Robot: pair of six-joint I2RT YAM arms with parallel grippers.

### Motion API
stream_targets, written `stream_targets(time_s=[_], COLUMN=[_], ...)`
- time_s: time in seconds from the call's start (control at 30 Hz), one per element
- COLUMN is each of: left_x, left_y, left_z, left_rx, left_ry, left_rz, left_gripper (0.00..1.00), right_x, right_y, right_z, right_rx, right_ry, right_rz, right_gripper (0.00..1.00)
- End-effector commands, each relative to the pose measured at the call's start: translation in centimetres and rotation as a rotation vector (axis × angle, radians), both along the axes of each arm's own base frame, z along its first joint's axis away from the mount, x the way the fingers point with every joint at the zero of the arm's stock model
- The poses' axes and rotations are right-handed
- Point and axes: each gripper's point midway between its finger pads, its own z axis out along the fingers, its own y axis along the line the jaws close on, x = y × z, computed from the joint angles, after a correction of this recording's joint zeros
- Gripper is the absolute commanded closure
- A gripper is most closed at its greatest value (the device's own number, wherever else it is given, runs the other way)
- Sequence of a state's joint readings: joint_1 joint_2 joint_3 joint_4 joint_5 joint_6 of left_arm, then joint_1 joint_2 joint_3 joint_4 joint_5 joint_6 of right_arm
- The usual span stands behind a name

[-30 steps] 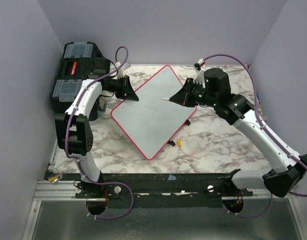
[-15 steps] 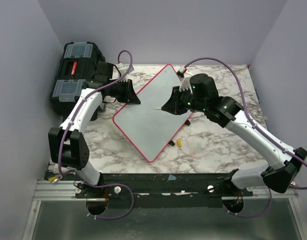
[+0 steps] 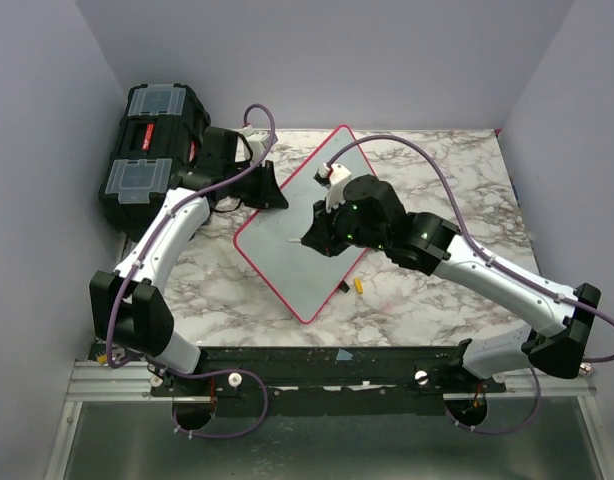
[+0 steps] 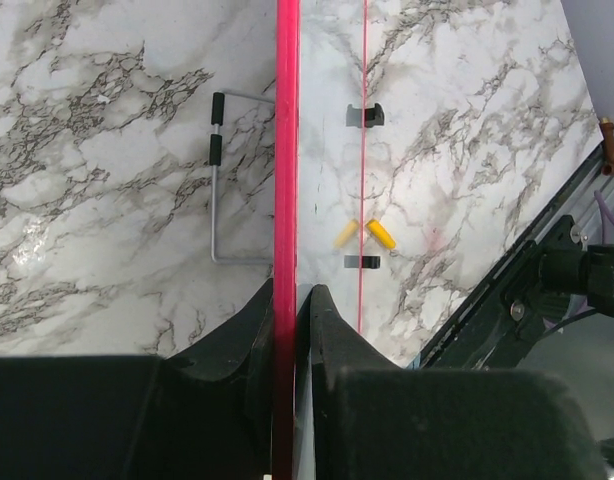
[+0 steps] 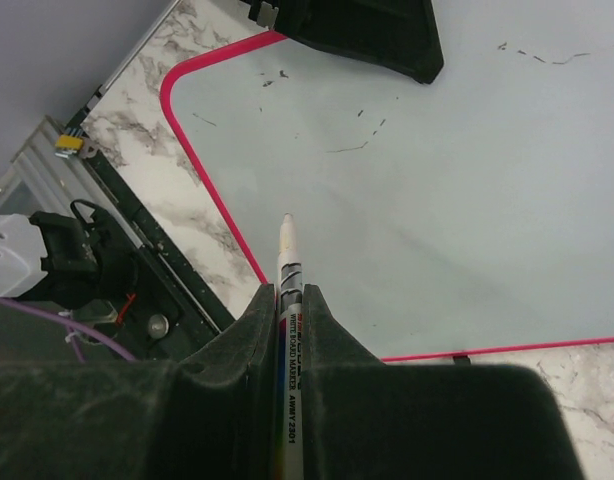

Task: Write a sentence on the whiteboard
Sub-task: Hold the whiteboard on the whiteboard stand, then write a sentence on the whiteboard.

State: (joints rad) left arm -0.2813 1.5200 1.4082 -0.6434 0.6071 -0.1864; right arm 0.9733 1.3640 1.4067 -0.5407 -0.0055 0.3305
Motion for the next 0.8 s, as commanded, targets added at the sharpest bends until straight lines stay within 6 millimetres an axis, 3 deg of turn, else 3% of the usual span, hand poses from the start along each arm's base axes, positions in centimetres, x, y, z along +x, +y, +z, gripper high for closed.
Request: stream_targets(time_s=[0.0,0.37,0.77], left_x=[1.7,0.6,-0.4], left_y=[2.0,2.0,1.9], left_z=[-0.5,-0.5,-0.8], left_rx=[0.161,0.183,0.185], left_ry=[-0.13,-0.107,-0.101], left_rz=[0.045,0.024,0.013], left_gripper=[1.0,1.0,1.0], right_x=[0.9,1.2,1.3], right_y=[1.5,4.2,6.0], right_z=[0.7,1.4,0.0], right_rx=[-0.006,0.046,0.023], right_ry=[-0.1,-0.19,-0.201], right_rz=[-0.019,-0.005,0.01], right_gripper=[0.99,0.99,0.99])
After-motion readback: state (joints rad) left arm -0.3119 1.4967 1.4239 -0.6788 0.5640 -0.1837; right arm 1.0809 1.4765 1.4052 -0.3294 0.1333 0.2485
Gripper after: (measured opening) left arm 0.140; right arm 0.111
